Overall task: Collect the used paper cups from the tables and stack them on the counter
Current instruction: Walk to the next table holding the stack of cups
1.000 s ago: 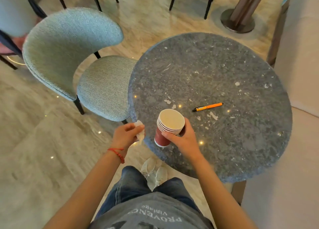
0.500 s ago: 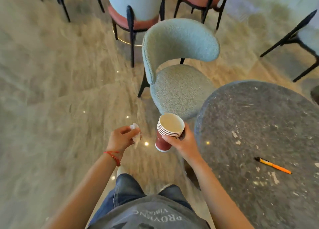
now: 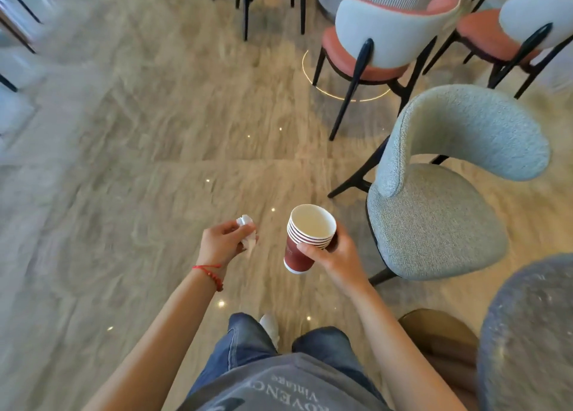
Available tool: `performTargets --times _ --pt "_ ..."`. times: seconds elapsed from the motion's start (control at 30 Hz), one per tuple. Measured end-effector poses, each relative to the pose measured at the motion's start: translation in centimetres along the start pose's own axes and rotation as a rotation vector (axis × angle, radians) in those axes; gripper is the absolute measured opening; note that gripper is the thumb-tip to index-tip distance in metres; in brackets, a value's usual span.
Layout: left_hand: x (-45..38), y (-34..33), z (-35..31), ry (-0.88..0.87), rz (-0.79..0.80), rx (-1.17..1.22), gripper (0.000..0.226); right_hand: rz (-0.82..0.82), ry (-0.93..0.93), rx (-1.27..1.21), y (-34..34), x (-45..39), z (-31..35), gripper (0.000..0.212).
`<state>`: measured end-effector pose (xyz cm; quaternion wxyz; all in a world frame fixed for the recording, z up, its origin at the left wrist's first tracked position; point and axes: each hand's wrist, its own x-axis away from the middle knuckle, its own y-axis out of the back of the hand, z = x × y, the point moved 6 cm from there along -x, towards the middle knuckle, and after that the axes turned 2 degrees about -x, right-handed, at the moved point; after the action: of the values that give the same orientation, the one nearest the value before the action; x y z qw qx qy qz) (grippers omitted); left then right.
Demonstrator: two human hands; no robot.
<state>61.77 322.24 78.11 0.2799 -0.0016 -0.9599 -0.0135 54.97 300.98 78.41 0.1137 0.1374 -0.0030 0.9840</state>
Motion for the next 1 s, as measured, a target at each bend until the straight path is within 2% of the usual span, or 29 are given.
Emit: performTargets --times 0.23,0.4,0.73,1.0 --pt "-6.0 0.9 -2.2 0.040 -0.042 0.055 0.009 0.025 -0.006 0.018 -2.6 -7.1 1.8 0.065" --pt "-12.3 0.0 -5.3 0.043 -0.060 0.066 0.008 0.073 -0.005 0.018 -3.7 -15.1 3.3 0.066" --pt "-25.5 -2.2 -15.4 0.036 -0.127 0.133 0.008 0.098 0.049 0.020 -4.2 -32.6 10.3 0.057" --pt "-36.7 -1.8 -23.5 0.016 -0.101 0.154 0.009 0.114 0.040 0.021 -8.6 -45.5 13.8 0.056"
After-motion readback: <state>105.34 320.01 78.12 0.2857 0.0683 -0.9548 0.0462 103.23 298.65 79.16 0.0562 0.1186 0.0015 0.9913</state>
